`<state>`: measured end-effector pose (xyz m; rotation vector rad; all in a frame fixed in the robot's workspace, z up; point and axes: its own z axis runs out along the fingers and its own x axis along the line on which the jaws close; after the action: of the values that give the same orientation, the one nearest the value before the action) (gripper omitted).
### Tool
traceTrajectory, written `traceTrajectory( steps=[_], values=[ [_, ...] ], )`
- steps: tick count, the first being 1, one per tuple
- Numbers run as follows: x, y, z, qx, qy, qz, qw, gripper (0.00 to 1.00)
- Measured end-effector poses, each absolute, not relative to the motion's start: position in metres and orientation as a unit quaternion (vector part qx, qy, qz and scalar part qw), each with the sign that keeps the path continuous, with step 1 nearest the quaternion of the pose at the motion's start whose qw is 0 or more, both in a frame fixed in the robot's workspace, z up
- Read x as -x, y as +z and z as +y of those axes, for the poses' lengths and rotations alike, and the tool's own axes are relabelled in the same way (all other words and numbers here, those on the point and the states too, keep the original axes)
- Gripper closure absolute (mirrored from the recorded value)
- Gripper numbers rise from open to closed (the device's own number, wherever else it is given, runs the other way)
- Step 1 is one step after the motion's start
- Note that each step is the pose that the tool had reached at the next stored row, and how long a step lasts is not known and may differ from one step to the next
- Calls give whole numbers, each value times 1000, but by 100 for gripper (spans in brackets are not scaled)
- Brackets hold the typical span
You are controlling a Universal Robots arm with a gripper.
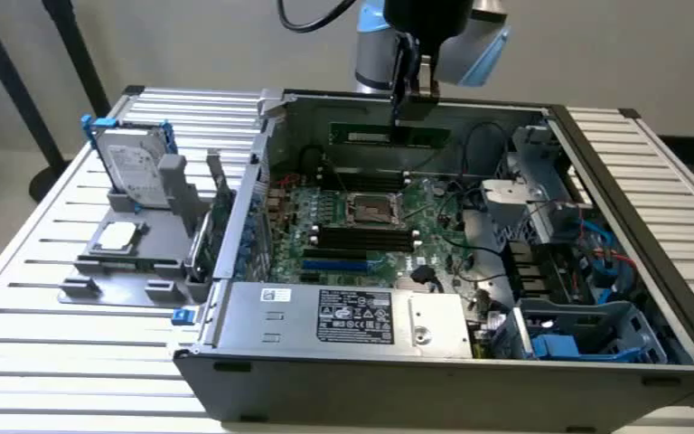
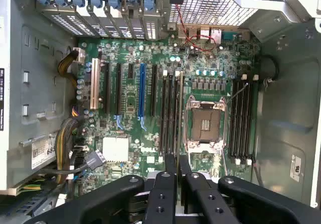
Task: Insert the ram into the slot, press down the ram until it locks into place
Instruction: 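Insert the ram into the slot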
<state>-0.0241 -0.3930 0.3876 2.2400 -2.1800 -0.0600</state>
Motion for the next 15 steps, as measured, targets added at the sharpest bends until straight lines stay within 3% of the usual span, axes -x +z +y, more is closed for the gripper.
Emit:
traceTrajectory(
  steps=[15],
  values=[
    [25, 385, -393, -717, -19, -697, 8, 86]
  ],
)
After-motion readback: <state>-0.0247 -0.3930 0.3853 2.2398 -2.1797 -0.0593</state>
